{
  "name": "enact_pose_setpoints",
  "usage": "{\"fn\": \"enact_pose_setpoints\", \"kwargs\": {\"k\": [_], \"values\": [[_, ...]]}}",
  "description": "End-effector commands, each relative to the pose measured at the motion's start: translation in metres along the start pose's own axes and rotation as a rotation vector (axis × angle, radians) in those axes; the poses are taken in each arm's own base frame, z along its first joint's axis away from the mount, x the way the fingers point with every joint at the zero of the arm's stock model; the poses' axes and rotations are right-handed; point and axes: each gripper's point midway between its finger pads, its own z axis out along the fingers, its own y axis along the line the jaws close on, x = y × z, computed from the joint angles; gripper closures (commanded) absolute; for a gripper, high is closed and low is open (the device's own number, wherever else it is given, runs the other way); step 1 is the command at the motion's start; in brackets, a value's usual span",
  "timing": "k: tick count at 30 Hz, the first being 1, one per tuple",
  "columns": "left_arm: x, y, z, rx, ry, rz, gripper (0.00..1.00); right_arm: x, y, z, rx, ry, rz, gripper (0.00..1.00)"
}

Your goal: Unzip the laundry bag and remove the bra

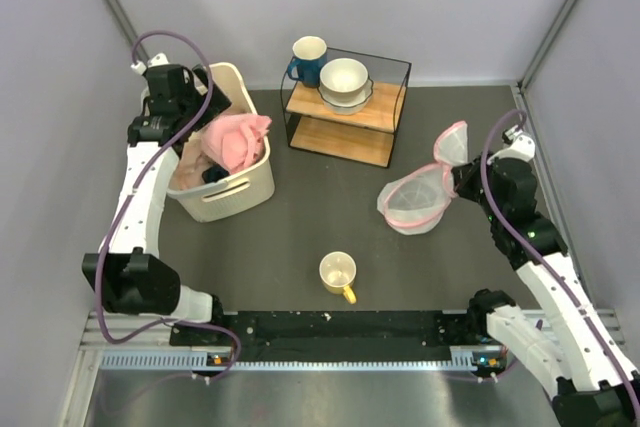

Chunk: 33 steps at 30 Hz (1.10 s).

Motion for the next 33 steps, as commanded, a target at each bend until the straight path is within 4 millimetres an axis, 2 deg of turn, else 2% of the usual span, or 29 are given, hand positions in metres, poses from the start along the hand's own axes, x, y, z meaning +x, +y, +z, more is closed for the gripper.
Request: {"fn": "enact_pose_setpoints", "kwargs": {"k": [1,5,7,8,9,10,12,13,17,19,27,33], "values": [[-0.028,-0.023,-0.031,0.097,-0.112,0.013,0.01,-0.050,-0.003,0.008,0.060,-0.118,0.023,1.00],[-0.023,-0.043,-0.058,0.187,-0.115,0.073,0.01,-0.084,-0.004,0.020,0.082,-0.206,0.066,1.00],[-0.011,-0.050,-0.064,0.225,-0.088,0.111,0.01,-0.102,-0.013,0.022,0.135,-0.247,0.073,1.00],[-0.008,-0.052,-0.069,0.238,-0.090,0.125,0.01,-0.103,-0.019,0.028,0.162,-0.240,0.074,1.00],[0.005,-0.056,-0.070,0.270,-0.050,0.144,0.01,-0.109,-0.018,0.029,0.162,-0.236,0.077,0.68],[0.012,-0.058,-0.071,0.282,-0.032,0.163,0.01,-0.113,-0.024,0.030,0.178,-0.229,0.087,0.44],[0.026,-0.060,-0.075,0.316,0.005,0.186,0.01,-0.100,-0.031,0.040,0.215,-0.145,0.081,0.01],[0.031,-0.062,-0.077,0.329,0.019,0.196,0.01,-0.107,-0.031,0.040,0.231,-0.147,0.084,0.01],[0.057,-0.070,-0.087,0.428,0.097,0.244,0.01,-0.094,-0.038,0.042,0.268,-0.096,0.080,0.01],[0.067,-0.061,-0.086,0.407,0.122,0.267,0.01,-0.086,-0.044,0.039,0.286,-0.081,0.075,0.01],[0.075,-0.045,-0.101,0.396,0.103,0.300,0.01,-0.054,-0.063,0.032,0.351,0.016,0.039,0.01],[0.080,-0.041,-0.102,0.395,0.111,0.300,0.01,-0.051,-0.068,0.031,0.378,0.017,0.046,0.01]]}}
